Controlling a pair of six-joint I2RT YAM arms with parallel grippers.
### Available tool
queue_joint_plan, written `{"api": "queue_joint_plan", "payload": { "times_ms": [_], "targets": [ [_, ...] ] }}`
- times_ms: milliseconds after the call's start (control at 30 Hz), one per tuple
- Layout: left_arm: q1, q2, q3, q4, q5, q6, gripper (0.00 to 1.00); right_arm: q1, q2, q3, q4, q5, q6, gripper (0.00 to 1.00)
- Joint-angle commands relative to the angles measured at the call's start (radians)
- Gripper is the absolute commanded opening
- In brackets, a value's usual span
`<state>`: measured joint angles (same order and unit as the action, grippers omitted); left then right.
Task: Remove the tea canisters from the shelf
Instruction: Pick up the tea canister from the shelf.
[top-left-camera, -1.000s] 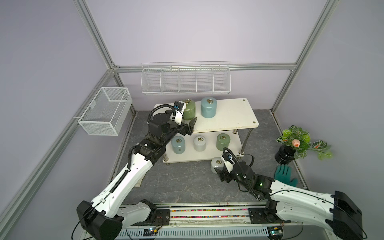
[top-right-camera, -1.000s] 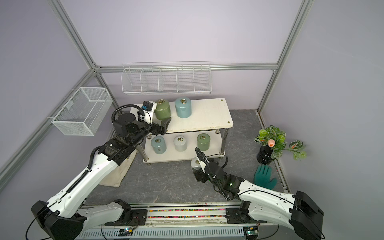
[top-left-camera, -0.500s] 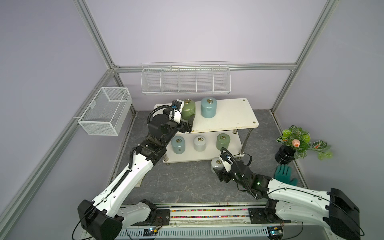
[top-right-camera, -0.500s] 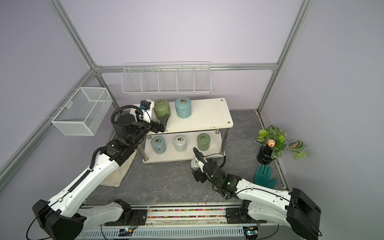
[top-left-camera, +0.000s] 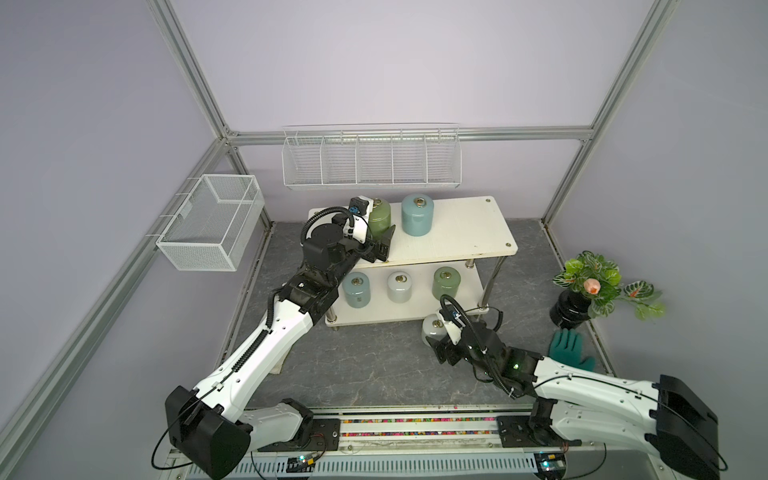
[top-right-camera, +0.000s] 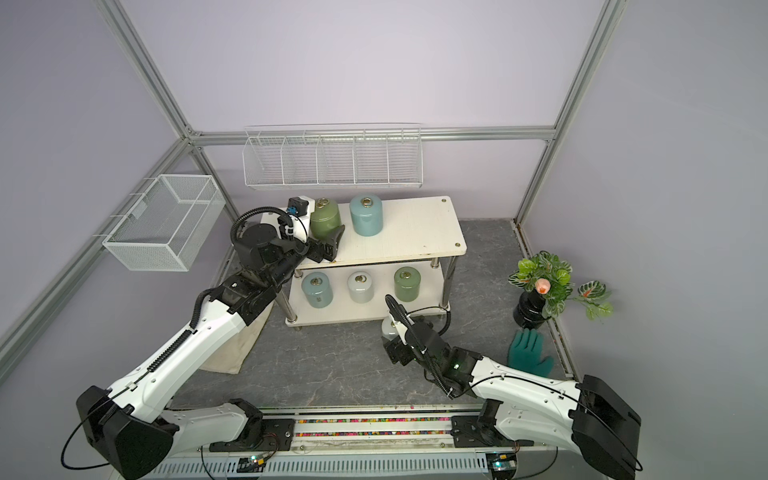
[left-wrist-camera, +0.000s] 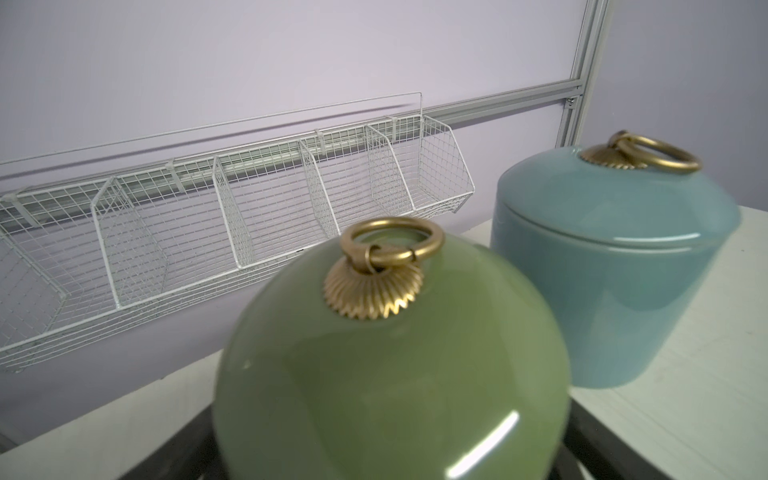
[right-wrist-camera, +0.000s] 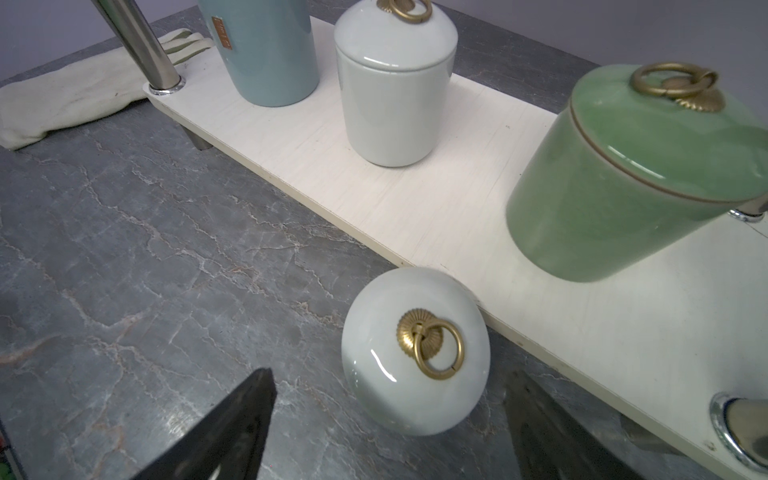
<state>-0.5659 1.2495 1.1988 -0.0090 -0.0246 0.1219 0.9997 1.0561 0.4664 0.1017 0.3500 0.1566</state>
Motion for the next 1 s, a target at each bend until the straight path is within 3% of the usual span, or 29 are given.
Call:
{"api": "queue_joint_plan", "payload": {
  "times_ms": [0, 500, 967],
  "targets": [
    [-0.002, 0.015, 0.036, 0.032, 0.018, 0.033, 1.0, 0.006, 0.007, 0.023, 0.024, -0.005, -0.013, 0.89],
    [-0.002, 0.051, -0.002, 0.168, -0.027, 0.007, 1.0, 0.005, 0.016, 0.026, 0.019, -0.002, -0.011, 0.89],
    [-0.002, 0.072, -0.002, 0.18, -0.037, 0.008, 0.91, 0.006, 0.016, 0.029, 0.009, 0.001, -0.011, 0.89]
  ]
}}
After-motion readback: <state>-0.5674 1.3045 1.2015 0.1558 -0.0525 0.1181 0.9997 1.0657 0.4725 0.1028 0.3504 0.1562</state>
